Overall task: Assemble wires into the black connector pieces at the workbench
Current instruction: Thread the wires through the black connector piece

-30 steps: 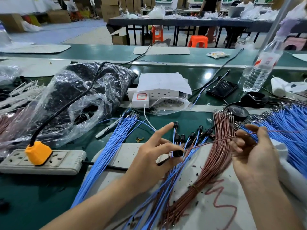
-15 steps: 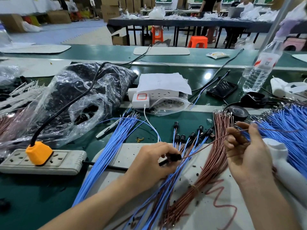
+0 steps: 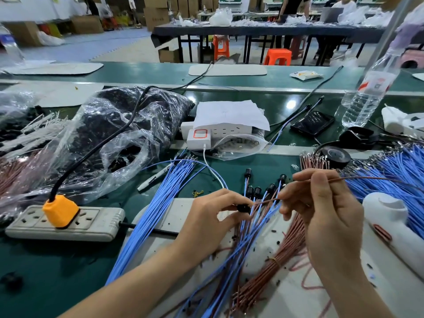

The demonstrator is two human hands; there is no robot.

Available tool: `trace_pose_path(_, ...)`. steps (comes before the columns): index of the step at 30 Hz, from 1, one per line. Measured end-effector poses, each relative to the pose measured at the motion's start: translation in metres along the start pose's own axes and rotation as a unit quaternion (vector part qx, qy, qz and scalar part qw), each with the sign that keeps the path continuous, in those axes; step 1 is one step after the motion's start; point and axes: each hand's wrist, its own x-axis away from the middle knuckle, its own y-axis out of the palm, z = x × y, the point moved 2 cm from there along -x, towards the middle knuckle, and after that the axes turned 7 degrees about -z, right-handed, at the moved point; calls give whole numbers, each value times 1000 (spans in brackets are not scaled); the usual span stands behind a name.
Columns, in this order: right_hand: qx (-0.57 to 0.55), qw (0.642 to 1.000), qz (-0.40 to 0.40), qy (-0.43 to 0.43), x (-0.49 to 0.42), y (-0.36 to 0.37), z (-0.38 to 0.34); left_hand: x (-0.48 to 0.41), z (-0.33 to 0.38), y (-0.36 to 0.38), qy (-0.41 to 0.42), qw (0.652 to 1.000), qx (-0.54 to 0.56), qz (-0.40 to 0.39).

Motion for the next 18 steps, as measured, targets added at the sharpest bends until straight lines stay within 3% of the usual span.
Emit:
trace_pose_path(10, 130, 987, -68, -66, 8, 10, 3, -1, -1, 1, -7, 1000, -1, 1)
trace_pose_path(18, 158, 981, -106, -32, 12, 13, 14, 0, 2, 2, 11, 999, -26, -34)
